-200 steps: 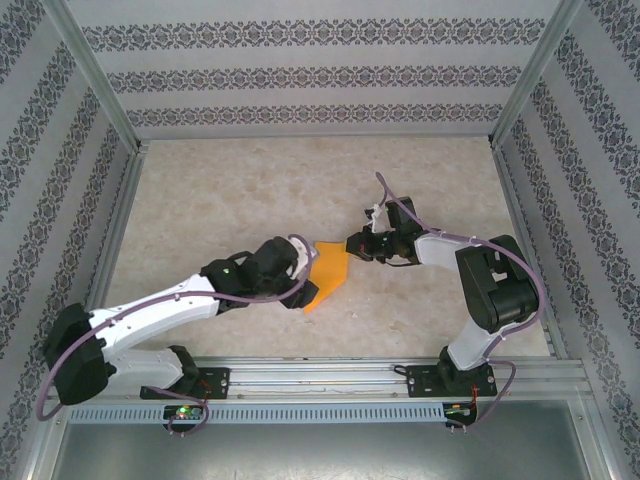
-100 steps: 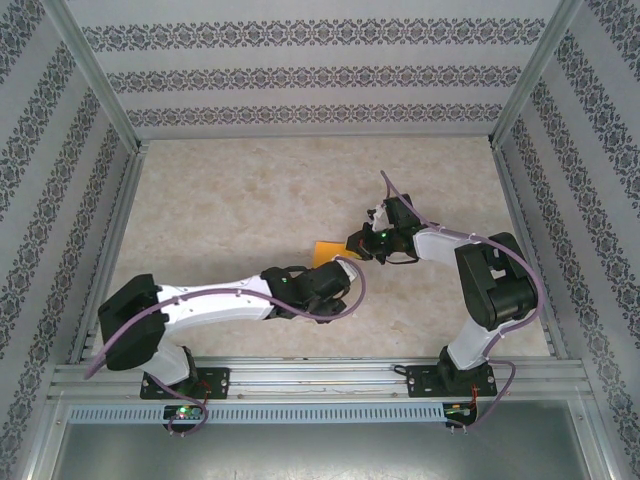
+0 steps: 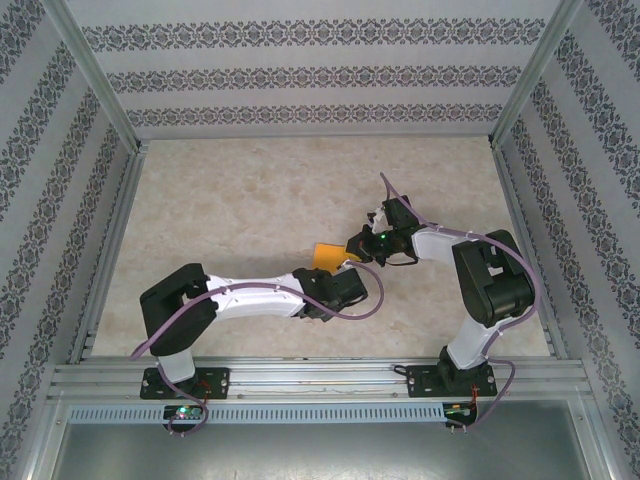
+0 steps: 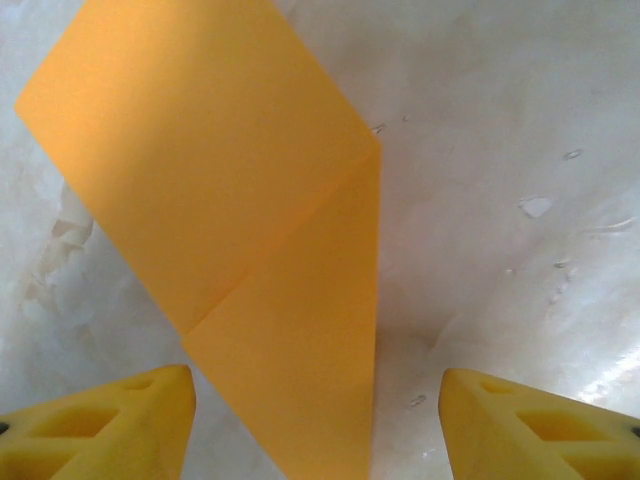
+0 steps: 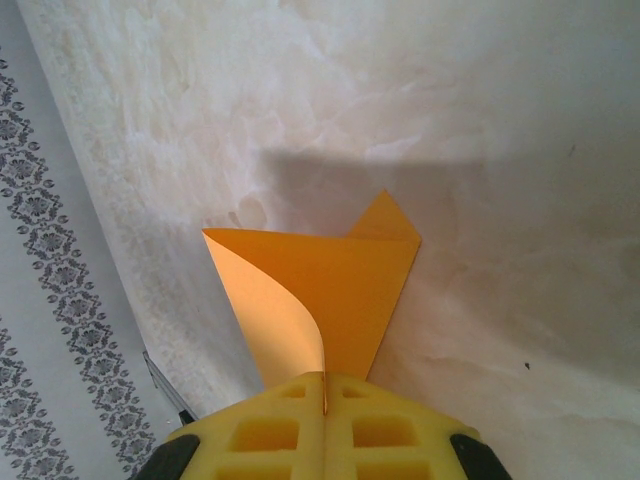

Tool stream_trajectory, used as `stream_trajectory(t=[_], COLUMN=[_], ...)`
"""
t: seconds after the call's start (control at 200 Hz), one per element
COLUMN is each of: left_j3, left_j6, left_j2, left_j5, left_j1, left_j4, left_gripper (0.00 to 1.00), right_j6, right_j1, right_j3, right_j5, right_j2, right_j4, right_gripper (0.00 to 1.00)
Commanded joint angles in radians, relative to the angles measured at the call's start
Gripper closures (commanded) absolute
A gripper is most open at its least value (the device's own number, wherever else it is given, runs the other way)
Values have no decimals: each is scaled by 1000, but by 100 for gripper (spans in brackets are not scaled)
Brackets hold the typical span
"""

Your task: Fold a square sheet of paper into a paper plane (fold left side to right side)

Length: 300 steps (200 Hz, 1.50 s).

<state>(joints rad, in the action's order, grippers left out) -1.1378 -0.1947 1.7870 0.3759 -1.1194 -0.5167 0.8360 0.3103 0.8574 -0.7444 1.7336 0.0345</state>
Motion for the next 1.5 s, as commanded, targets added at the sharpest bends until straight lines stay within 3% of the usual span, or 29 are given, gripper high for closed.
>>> stream_trajectory(t=[0.0, 0.525, 0.829, 0.879, 1.134, 1.309, 1.494], left_j3=[-23, 10, 44, 57, 110, 121, 122], left_j6=[-17, -23, -53, -61, -87, -113, -159], left_j2=[27, 46, 37, 30, -28, -55, -45], left_j5=[68, 71, 61, 49, -154, -331, -573], left_j1=[-16, -16, -14, -11, 42, 101, 184], left_j4=[-58, -42, 0, 19, 140, 180, 217], left_gripper=[36, 65, 93, 96, 100, 100, 100], right_j6=[8, 9, -5, -12, -107, -232, -294], right_j1=[7, 7, -9, -22, -159, -244, -264], right_j3=[24, 28, 3, -9, -114, -176, -257], right_j5=[10, 22, 51, 60, 159, 220, 210], right_j2=[14, 31, -6, -27, -238, -397, -508], right_j4=[10, 16, 14, 16, 107, 213, 192], right_gripper=[100, 100, 100, 94, 68, 61, 56])
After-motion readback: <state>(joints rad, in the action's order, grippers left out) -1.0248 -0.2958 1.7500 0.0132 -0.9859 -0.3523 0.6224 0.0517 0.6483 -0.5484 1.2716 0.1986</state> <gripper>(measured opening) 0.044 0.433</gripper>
